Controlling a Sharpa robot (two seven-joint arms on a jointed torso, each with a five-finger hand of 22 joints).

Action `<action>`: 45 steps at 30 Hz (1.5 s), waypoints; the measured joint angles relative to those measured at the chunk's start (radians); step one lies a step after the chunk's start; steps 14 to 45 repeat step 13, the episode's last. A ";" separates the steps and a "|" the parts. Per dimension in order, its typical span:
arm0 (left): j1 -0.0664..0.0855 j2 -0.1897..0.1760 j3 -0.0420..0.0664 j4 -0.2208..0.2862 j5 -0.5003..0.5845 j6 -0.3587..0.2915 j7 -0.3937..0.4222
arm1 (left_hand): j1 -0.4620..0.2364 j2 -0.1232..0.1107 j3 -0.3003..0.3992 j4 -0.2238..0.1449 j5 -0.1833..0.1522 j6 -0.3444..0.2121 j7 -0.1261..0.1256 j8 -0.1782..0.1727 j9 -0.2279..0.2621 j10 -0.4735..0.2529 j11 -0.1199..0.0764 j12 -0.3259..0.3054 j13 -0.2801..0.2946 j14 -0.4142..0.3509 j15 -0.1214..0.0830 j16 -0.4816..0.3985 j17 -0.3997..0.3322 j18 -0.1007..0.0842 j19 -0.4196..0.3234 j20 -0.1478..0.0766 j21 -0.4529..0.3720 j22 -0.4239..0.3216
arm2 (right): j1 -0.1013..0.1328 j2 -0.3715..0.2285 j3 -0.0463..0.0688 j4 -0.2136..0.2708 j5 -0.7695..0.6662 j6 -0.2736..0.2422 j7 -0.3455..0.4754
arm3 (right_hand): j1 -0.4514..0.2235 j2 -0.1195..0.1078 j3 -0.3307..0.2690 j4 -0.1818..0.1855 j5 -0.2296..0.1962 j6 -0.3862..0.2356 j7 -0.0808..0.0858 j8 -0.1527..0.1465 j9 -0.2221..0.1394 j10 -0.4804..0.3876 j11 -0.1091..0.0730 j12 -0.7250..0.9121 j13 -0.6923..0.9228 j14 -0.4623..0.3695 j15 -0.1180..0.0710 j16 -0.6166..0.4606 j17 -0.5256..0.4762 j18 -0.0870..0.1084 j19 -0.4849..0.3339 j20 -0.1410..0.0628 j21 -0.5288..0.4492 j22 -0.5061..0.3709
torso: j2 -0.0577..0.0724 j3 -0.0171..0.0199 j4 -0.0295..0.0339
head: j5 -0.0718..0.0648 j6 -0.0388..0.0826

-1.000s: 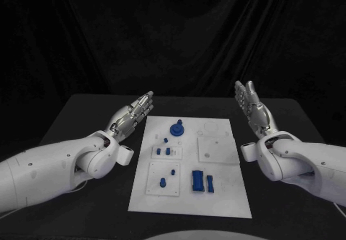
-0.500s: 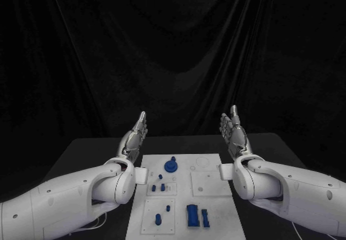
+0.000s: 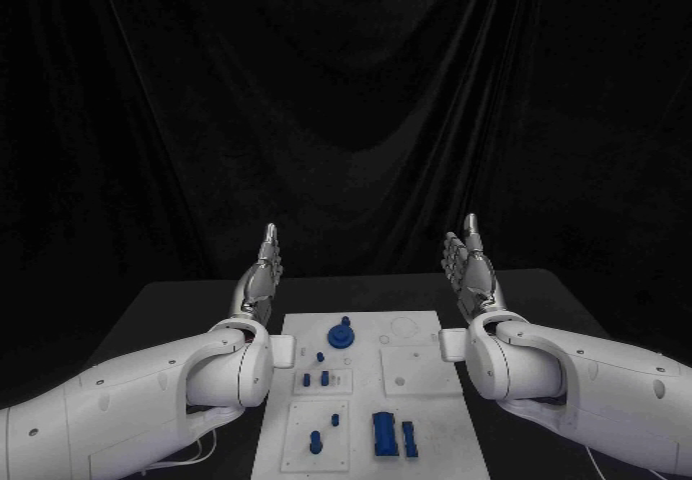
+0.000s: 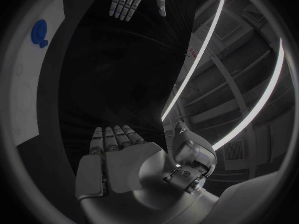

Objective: Assemble the parts on the task board

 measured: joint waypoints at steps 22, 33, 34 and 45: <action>0.000 0.000 0.000 0.000 0.009 -0.015 -0.004 | -0.204 -0.002 0.000 -0.005 -0.023 0.000 0.000 0.000 0.000 0.000 0.000 0.000 0.000 0.000 0.000 0.000 0.000 0.000 0.000 0.000 0.000 0.000 | 0.000 0.000 0.000 0.000 0.007 -0.001 -0.001 | 0.000 0.000 0.000 0.000 0.000 0.000 0.000 0.000 0.000 0.000 0.000 0.000 0.000 0.000 0.000 0.000 0.000 0.000 0.000 0.000 0.000 0.000 | 0.000 0.0002 -0.0002 | 0.000 0.000; 0.000 0.000 0.000 0.000 0.009 -0.015 -0.004 | -0.204 -0.002 0.000 -0.005 -0.023 0.000 0.000 0.000 0.000 0.000 0.000 0.000 0.000 0.000 0.000 0.000 0.000 0.000 0.000 0.000 0.000 0.000 | 0.000 0.000 0.000 0.000 0.007 -0.001 -0.001 | 0.000 0.000 0.000 0.000 0.000 0.000 0.000 0.000 0.000 0.000 0.000 0.000 0.000 0.000 0.000 0.000 0.000 0.000 0.000 0.000 0.000 0.000 | 0.000 0.0002 -0.0002 | 0.000 0.000; 0.000 0.000 0.000 0.000 0.009 -0.015 -0.004 | -0.204 -0.002 0.000 -0.005 -0.023 0.000 0.000 0.000 0.000 0.000 0.000 0.000 0.000 0.000 0.000 0.000 0.000 0.000 0.000 0.000 0.000 0.000 | 0.000 0.000 0.000 0.000 0.007 -0.001 -0.001 | 0.000 0.000 0.000 0.000 0.000 0.000 0.000 0.000 0.000 0.000 0.000 0.000 0.000 0.000 0.000 0.000 0.000 0.000 0.000 0.000 0.000 0.000 | 0.000 0.0002 -0.0002 | 0.000 0.000; 0.000 0.000 0.000 0.000 0.009 -0.015 -0.004 | -0.204 -0.002 0.000 -0.005 -0.023 0.000 0.000 0.000 0.000 0.000 0.000 0.000 0.000 0.000 0.000 0.000 0.000 0.000 0.000 0.000 0.000 0.000 | 0.000 0.000 0.000 0.000 0.007 -0.001 -0.001 | 0.000 0.000 0.000 0.000 0.000 0.000 0.000 0.000 0.000 0.000 0.000 0.000 0.000 0.000 0.000 0.000 0.000 0.000 0.000 0.000 0.000 0.000 | 0.000 0.0002 -0.0002 | 0.000 0.000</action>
